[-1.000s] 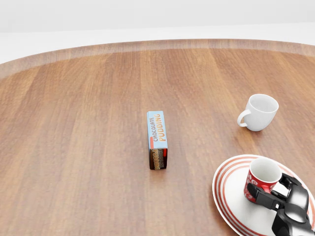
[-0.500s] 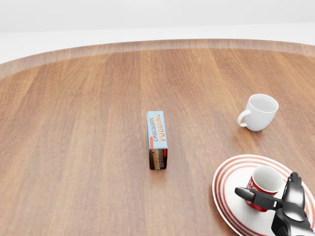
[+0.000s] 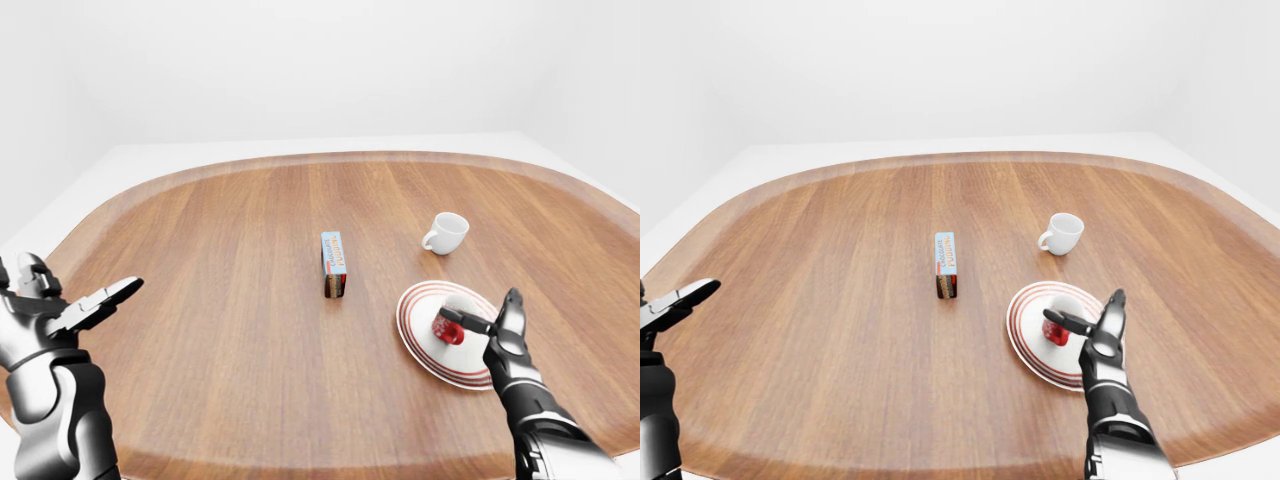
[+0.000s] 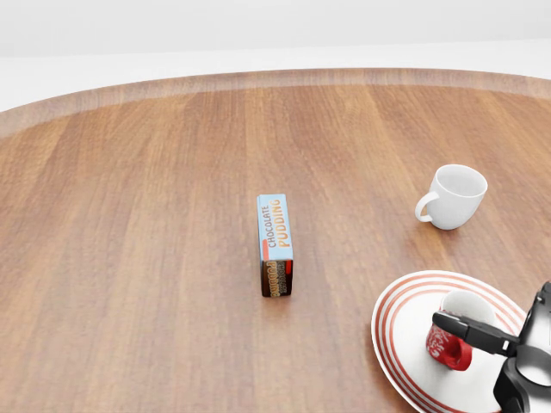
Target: Pick up the red mug and put it on the plate
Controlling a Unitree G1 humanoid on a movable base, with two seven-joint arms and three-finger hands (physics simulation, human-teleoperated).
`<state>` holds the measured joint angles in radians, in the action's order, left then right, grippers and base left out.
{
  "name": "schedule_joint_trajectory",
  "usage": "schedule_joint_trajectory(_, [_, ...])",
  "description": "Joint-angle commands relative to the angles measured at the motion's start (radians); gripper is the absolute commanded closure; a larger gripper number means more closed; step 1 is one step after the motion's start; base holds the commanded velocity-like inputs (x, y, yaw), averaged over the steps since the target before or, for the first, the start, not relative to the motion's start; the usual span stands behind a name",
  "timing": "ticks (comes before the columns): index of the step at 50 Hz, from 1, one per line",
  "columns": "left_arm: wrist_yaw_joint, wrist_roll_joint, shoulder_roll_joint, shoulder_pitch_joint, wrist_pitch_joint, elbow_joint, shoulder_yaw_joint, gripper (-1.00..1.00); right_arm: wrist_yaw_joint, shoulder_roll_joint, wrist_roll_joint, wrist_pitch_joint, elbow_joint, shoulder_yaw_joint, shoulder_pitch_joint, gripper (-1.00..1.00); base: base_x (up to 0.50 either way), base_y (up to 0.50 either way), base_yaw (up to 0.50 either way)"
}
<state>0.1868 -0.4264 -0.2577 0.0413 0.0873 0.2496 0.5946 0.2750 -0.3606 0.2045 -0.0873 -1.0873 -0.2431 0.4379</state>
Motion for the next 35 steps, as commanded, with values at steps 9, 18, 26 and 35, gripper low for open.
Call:
schedule_joint_trajectory(9, [0.005,0.001,0.001,0.0,0.0,0.017,0.002,-1.0,-0.031,0.007,0.024,0.175,1.374,-0.382,-0.373,-1.0,0.0,0.0,0.0])
schedule_joint_trajectory(18, [0.007,0.003,0.001,0.002,0.0,0.02,0.001,-1.0,-0.113,-0.004,0.143,0.175,1.73,-0.608,-0.38,-1.0,0.0,0.0,0.0])
schedule_joint_trajectory(26, [0.005,0.002,0.0,0.003,0.0,0.014,0.001,-1.0,-0.123,-0.014,0.184,0.175,1.76,-0.658,-0.384,-1.0,0.0,0.0,0.0])
schedule_joint_trajectory(35, [0.005,0.002,-0.003,0.004,0.0,0.012,0.001,-1.0,-0.127,-0.002,0.18,0.175,1.724,-0.639,-0.391,-1.0,0.0,0.0,0.0])
